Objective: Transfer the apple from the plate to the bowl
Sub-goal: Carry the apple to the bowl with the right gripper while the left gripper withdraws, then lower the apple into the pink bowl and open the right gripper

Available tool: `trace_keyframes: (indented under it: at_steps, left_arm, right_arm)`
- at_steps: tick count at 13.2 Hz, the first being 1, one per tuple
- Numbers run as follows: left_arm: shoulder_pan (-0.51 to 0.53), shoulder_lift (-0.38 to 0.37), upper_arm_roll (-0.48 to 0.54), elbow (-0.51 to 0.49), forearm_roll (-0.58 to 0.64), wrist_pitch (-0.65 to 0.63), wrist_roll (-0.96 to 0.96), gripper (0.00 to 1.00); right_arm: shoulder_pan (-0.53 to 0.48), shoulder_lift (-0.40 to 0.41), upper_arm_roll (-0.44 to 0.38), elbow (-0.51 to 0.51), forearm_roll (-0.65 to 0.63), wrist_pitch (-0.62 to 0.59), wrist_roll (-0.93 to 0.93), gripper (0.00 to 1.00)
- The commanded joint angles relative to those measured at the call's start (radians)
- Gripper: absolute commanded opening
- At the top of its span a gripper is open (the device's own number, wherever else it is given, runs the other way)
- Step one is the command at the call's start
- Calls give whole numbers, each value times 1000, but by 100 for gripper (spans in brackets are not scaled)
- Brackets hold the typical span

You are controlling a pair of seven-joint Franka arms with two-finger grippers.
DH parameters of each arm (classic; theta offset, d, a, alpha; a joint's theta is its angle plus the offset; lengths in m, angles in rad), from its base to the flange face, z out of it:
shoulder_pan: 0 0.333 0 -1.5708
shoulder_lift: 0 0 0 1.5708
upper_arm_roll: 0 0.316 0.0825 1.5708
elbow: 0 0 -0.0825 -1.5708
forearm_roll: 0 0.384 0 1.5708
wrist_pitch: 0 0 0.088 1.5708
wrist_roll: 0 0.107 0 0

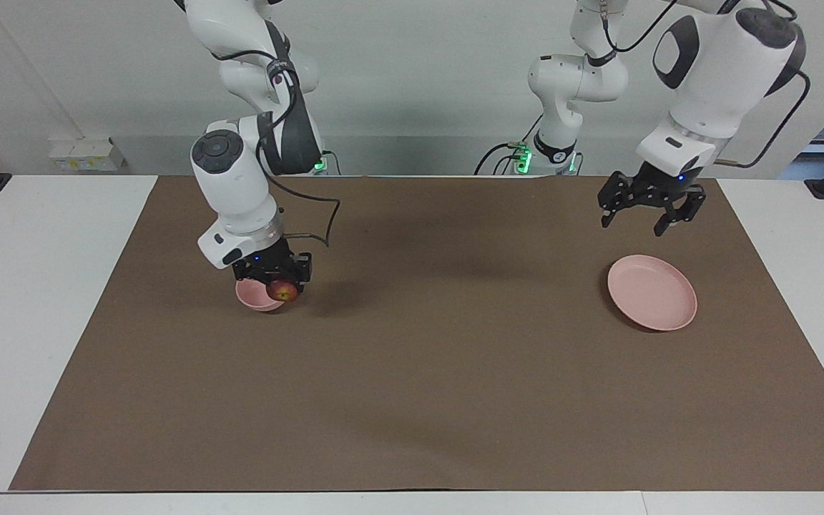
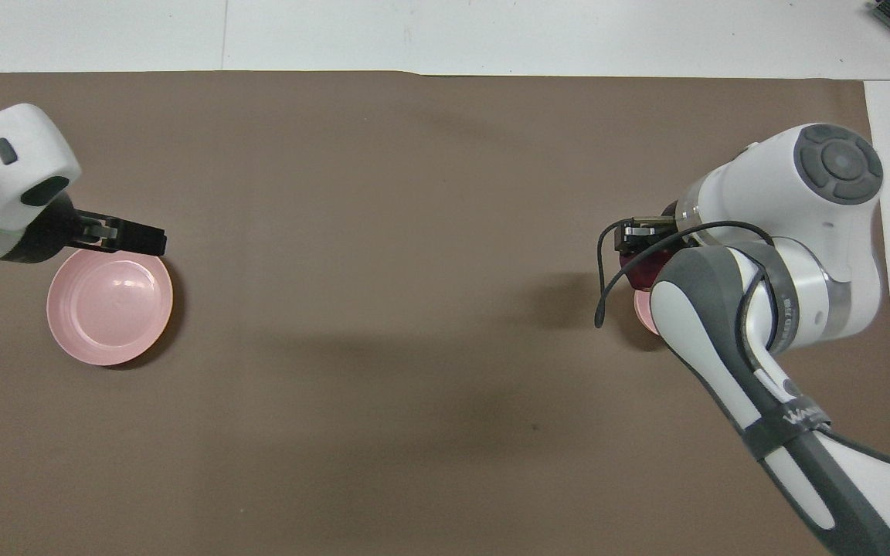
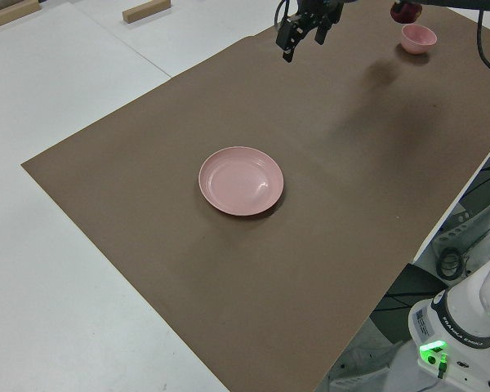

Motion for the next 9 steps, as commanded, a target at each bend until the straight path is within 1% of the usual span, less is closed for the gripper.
trace_keyframes:
  at_steps: [1, 3, 5, 7, 8, 9]
  left_arm:
    - [53, 11, -6, 144, 37, -137, 38, 100]
    - [58, 17, -5, 202, 49, -202, 47, 100]
    - [58, 15, -3, 206, 63, -211, 96, 100]
    - [58, 8, 0, 207, 59, -236, 98, 100]
    - [71, 5, 1, 206, 50, -240, 98, 100]
    - [111, 11, 0, 207, 39, -254, 101, 100]
  right_arm:
    - [-57, -54, 13, -141, -25, 112, -90, 6]
    - [-71, -97, 15, -219, -25, 138, -104, 6]
    - [-91, -143, 15, -308, -25, 199, -111, 6]
    - [-96, -160, 15, -340, -24, 212, -121, 6]
    - [-102, -164, 15, -356, -24, 220, -121, 6]
    - [-103, -161, 15, -359, -24, 226, -121, 6]
